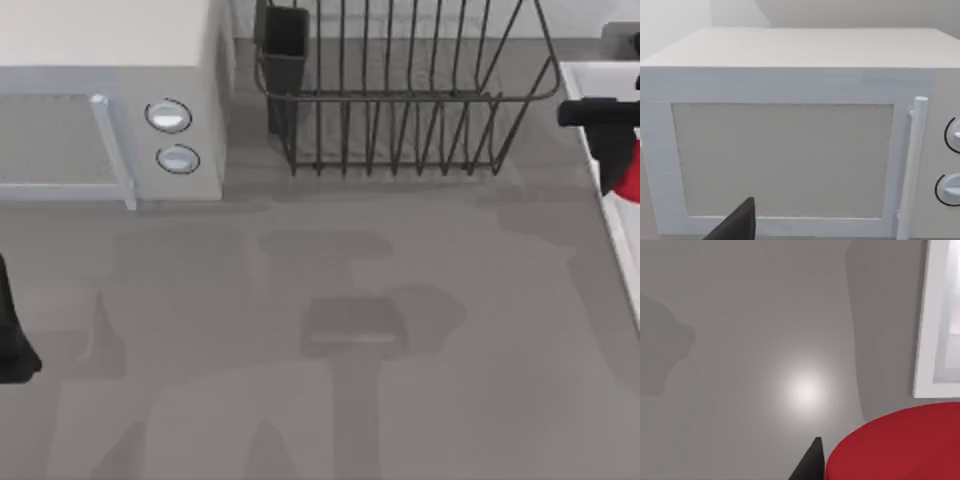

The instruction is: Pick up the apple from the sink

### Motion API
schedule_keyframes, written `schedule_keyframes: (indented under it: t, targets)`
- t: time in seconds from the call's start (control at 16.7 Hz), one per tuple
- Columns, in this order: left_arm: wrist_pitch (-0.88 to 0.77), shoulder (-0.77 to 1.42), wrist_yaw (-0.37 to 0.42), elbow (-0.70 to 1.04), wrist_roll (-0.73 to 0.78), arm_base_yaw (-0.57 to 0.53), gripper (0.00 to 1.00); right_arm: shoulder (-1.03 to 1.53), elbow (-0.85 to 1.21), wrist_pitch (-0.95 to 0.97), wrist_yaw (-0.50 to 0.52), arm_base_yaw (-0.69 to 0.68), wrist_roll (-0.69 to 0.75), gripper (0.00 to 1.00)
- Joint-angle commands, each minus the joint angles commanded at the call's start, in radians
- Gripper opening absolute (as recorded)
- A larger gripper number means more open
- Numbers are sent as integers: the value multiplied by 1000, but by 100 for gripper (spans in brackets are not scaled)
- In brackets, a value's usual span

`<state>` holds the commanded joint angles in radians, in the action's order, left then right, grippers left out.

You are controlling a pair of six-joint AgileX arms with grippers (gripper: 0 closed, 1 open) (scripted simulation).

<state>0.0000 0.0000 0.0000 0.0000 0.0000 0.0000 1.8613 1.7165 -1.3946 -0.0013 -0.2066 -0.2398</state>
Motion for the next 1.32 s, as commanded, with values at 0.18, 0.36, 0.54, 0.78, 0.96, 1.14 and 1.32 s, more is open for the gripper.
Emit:
schedule_keyframes:
  t: [0.18,0.36,0.54,0.78,0.96,1.14,1.32]
  targets:
    - [0,0,0,0,0,0,100,-34,-57,10,1,-167,-162,0]
    - [0,0,0,0,0,0,100,-58,-99,17,2,-296,-282,0]
    - [0,0,0,0,0,0,100,-68,-118,19,2,-356,-336,0]
    - [0,0,0,0,0,0,100,-63,-115,18,0,-353,-338,0]
    - [0,0,0,0,0,0,100,-58,-153,57,0,-353,-337,0]
    - [0,0,0,0,0,0,100,-40,-257,185,1,-355,-339,0]
    - [0,0,0,0,0,0,100,-18,-381,346,1,-358,-340,0]
